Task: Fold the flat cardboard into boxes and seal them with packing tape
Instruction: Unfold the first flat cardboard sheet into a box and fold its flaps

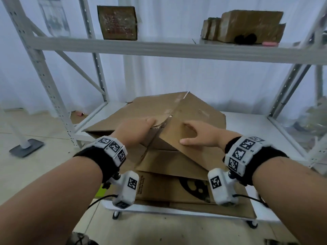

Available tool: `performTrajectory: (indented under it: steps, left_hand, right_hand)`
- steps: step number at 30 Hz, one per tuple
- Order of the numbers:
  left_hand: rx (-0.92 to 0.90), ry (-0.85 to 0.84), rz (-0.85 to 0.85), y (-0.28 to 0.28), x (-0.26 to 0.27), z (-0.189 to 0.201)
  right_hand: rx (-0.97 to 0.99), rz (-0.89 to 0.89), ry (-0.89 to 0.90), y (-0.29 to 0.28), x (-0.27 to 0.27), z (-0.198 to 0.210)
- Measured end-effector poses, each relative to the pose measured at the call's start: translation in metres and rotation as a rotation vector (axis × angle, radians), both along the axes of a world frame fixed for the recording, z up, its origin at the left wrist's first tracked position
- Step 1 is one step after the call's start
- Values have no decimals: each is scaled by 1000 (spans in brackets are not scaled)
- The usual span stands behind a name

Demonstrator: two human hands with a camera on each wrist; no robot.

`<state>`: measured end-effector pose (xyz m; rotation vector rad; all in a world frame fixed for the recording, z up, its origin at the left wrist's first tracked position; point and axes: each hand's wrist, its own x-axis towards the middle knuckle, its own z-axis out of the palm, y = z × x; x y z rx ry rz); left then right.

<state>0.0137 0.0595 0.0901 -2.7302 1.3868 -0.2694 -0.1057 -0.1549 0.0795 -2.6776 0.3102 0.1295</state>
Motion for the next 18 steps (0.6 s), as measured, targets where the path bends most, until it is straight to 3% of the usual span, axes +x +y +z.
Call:
performTrajectory:
  steps: [5, 11, 14, 18]
  left_hand:
    - [-318, 11, 58, 17, 1, -7]
    - [-783, 227, 6, 17, 13, -16]
    - [-893, 240, 15, 11, 17, -18]
    - [-913, 242, 25, 10, 18, -18]
  right_hand:
    - [-10, -95, -151, 4, -4, -22]
    - [41, -148, -286, 7, -1, -13]
    - [19, -327, -299, 7, -5, -9]
    - [162, -585, -162, 1, -11, -10]
